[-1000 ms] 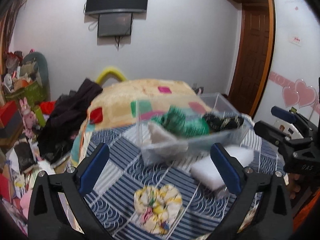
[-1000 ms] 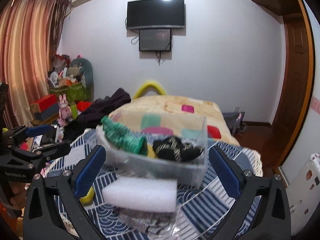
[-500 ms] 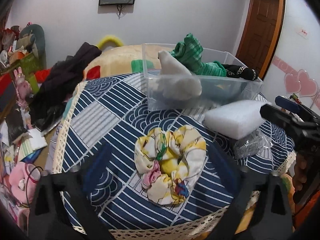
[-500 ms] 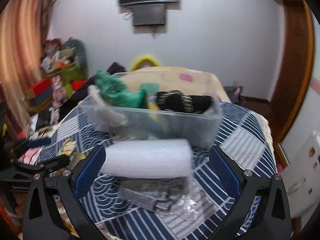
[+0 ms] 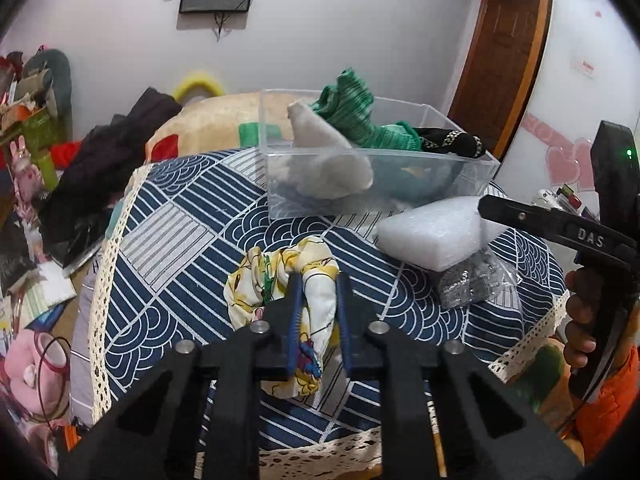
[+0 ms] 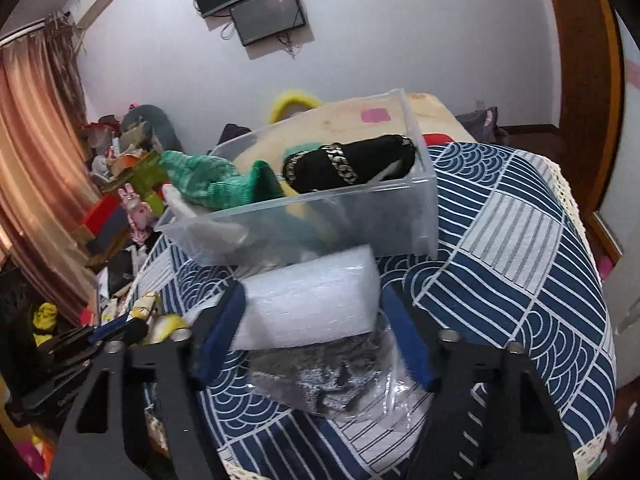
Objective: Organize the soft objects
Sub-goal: 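Grasp the floral scrunchie with the left tool while the right tool grasps the white foam block, then place the foam block into the clear box with the right tool while the left tool drops the scrunchie in, then grasp the yellow plush ball with the left tool while the right tool grasps the silver bag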
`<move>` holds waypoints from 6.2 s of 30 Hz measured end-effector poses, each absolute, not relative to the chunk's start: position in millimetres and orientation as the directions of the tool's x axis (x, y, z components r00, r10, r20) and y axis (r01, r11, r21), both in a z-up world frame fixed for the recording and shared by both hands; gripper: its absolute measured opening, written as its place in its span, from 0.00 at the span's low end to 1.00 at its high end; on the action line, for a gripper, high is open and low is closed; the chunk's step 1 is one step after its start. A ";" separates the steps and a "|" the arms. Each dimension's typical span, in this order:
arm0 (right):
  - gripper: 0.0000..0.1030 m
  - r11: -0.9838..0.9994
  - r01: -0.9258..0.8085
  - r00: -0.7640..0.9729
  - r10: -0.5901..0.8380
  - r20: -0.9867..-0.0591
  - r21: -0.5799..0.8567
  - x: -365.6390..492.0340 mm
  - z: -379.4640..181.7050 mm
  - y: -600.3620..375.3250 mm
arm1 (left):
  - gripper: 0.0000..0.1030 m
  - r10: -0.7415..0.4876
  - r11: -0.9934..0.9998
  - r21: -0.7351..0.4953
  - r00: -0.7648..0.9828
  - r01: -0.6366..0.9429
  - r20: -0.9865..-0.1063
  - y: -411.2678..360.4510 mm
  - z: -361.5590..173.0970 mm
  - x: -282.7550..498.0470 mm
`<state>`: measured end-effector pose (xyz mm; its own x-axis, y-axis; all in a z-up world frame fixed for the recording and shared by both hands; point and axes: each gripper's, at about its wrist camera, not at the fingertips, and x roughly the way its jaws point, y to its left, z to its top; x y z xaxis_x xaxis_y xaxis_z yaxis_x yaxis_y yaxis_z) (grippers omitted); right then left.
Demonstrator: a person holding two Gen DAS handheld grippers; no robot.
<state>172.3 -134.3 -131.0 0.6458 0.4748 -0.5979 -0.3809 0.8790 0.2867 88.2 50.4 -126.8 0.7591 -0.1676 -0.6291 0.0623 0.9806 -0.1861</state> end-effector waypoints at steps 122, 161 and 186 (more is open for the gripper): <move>0.36 0.887 -0.408 0.716 0.459 -0.527 0.217 258.2 -99.7 -91.5 | 0.30 -0.133 0.991 -0.090 0.757 0.099 -0.640 15.8 -89.0 255.3; 0.98 0.925 -0.379 0.824 0.344 -0.451 0.012 167.8 -72.5 -120.8 | 0.98 -0.082 0.996 -0.078 0.849 0.048 -0.521 37.4 -52.6 115.9; 0.85 0.908 -0.419 0.646 0.323 -0.691 0.033 169.0 -170.8 -103.2 | 0.45 -0.185 0.978 -0.202 0.664 0.052 -0.724 35.7 -165.1 124.2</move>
